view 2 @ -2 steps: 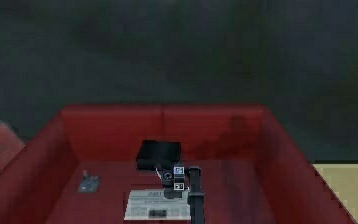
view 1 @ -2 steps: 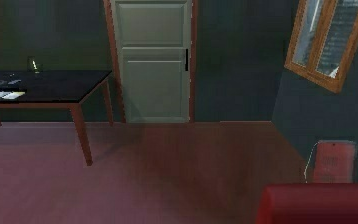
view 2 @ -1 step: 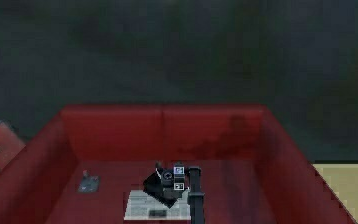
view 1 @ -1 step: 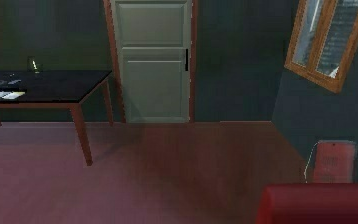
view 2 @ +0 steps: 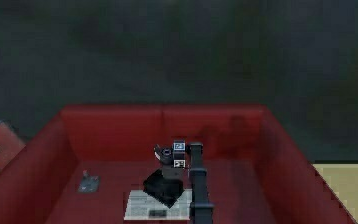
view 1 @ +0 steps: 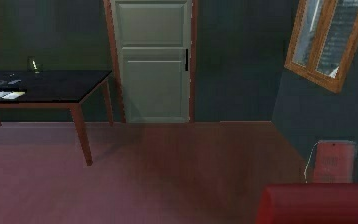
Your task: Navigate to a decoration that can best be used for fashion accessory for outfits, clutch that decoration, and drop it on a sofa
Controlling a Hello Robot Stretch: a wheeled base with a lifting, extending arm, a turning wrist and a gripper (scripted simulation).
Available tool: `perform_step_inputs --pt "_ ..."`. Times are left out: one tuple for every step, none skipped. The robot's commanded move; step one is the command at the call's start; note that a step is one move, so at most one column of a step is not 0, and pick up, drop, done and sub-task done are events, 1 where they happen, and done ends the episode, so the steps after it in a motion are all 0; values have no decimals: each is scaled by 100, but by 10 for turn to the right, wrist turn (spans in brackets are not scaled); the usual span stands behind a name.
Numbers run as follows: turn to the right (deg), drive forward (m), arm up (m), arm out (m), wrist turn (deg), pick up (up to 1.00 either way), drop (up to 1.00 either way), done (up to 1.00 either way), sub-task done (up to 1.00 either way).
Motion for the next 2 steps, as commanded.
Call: perform_step_inputs --pt "0 0 0 -8 0 0 0 0 0" --pt "0 0 0 0 0 0 0 100 0"
